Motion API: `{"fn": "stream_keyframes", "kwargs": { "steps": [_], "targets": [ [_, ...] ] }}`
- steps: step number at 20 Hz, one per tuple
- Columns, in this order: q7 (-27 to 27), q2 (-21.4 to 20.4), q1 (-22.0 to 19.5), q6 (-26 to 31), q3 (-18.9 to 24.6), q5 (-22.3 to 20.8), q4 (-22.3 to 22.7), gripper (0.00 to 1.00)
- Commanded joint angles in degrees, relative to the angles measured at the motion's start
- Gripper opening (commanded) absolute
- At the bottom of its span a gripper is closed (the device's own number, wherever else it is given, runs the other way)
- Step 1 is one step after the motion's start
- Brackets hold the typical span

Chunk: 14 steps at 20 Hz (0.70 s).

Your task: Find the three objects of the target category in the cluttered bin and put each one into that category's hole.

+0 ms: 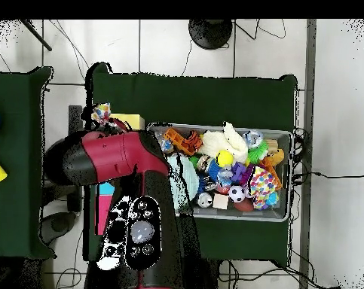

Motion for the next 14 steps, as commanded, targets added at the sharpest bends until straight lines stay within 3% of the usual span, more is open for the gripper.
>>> {"fn": "stream_keyframes", "kwargs": {
  "steps": [1, 14],
  "targets": [
    [13.4, 3.5, -2.1, -3.8, 0.6, -0.1, 5.5, 0.0],
    [11.7, 5.1, -2.3, -10.0, 1.5, -1.1, 5.2, 0.0]
  ]
}}
